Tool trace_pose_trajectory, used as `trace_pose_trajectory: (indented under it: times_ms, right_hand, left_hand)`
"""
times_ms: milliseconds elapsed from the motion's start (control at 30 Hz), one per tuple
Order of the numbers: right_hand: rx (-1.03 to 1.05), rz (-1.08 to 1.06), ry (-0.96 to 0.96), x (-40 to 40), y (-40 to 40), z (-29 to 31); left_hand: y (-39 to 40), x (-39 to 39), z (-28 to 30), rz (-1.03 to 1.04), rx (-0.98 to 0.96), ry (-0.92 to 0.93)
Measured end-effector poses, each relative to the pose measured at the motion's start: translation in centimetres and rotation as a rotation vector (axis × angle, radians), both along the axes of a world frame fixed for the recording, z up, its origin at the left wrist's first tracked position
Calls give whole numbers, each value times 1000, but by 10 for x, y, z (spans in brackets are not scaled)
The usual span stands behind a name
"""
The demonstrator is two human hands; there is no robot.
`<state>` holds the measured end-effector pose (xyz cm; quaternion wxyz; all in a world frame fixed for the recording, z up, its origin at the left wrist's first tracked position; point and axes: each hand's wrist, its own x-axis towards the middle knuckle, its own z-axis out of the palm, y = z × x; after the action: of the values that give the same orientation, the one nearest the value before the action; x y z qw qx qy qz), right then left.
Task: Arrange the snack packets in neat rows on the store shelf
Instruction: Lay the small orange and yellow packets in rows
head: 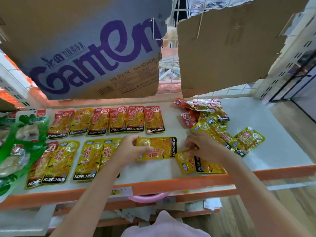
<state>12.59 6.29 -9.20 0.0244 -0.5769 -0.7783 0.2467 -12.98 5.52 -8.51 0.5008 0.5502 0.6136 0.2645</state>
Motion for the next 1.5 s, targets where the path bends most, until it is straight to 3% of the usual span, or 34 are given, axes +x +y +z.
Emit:
trace_pose_trajectory:
  times_ms: [100, 200, 567, 667, 867, 933, 1000, 1167, 1333, 1500]
  right_hand:
    - [20, -3, 5, -2, 4, 2]
    - [-75, 90, -136, -5, 6, 3]
    - [4, -130, -74, -25, 26, 2]
    - [104, -236, 124, -29, 28, 6]
    - [112, -594, 781, -38, 29, 17]
    - [77, -659, 826, -45, 29, 20]
    - [-9, -709, 829, -54, 28, 20]
    - [-417, -690, 1114, -74, 16, 8]
    - [-262, -551, 829, -94, 2, -4]
    - [12, -327, 319, -108, 2, -12]
  left_hand:
    - [0, -5, -2, 180, -17, -261]
    - [2, -5, -1, 338, -39, -414]
    - [-1, 6, -13, 204, -103, -325]
    - [1, 6, -14, 183, -146, -319]
    - [-4, 10, -17, 236, -74, -302]
    - [-5, 9, -17, 257, -33, -298]
    - [-6, 7, -15, 270, 10, -267]
    - [-7, -4, -10, 297, 80, -138]
    - [-8, -20, -14, 190, 153, 241]
    - [-13, -22, -15, 124, 150, 466]
